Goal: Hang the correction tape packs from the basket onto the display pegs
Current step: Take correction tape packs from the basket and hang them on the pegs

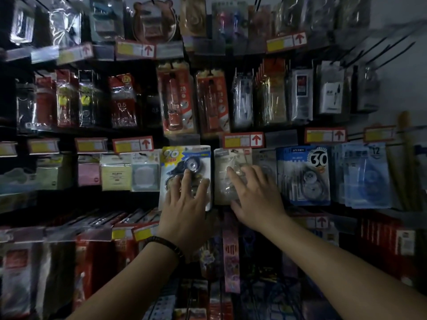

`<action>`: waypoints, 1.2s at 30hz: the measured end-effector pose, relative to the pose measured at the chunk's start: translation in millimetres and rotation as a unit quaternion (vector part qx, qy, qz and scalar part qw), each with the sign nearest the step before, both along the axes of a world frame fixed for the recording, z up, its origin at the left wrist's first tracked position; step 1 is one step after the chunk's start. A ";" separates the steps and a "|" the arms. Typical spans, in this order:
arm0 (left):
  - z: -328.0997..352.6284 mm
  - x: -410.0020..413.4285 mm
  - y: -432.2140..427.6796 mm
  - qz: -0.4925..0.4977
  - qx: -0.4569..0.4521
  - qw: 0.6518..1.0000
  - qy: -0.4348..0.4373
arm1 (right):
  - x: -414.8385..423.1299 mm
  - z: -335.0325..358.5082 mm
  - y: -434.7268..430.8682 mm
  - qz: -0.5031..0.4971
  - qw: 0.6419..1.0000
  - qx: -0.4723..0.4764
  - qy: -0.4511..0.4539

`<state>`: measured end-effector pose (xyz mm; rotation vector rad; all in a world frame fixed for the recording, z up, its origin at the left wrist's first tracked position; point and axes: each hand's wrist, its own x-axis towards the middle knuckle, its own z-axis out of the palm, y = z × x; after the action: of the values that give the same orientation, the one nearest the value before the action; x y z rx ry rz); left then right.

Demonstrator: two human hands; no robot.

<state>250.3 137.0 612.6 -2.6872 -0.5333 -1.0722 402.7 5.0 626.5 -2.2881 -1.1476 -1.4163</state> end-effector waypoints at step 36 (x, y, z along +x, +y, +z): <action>-26.2 25.9 -75.1 -0.055 0.035 0.996 0.059 | 51.5 -16.2 -123.4 -0.053 0.994 0.040 0.087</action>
<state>276.2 61.9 586.5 -2.7248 -0.3235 -0.9329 454.2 -118.5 610.2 -2.3918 -0.9143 -1.2445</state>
